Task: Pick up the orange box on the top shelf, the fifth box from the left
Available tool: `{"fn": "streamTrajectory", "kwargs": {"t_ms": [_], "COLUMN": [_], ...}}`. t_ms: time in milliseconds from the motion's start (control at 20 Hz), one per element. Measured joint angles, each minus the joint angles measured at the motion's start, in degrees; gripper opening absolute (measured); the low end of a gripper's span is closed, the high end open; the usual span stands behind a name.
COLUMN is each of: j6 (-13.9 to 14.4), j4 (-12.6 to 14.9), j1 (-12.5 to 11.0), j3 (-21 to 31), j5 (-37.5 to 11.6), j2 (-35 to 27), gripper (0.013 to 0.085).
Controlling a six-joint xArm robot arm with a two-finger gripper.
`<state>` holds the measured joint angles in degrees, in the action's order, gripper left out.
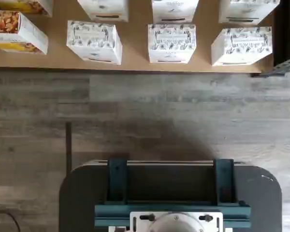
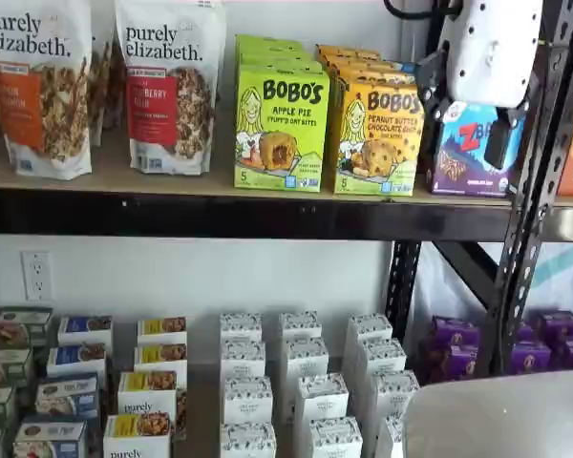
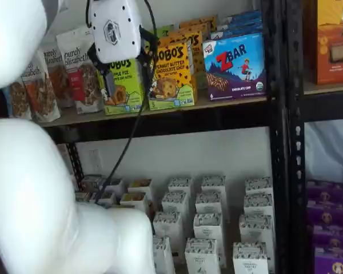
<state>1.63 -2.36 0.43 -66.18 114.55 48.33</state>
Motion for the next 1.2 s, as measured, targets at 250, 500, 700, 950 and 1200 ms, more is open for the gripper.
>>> {"fn": "streamTrajectory", "kwargs": {"t_ms": [250,500,700,950,1200], "j6": [0.45,1.35,2.79,4.29,5.95], "j4": [0.68,1.47,3.28,4.03,4.88], "j1": [0.75,2.04,4.25,5.93,7.66], "j3": [-1.21,-0.89,-0.45,-0.54,-0.90], "j5": [2.42,1.81,0.58,-1.65,-5.90], "j2": [-1.41,-1.15,-1.08,-2.49,-4.95], "gripper": [0.0850,0.0850,0.0850,0.0850,0.0850]}}
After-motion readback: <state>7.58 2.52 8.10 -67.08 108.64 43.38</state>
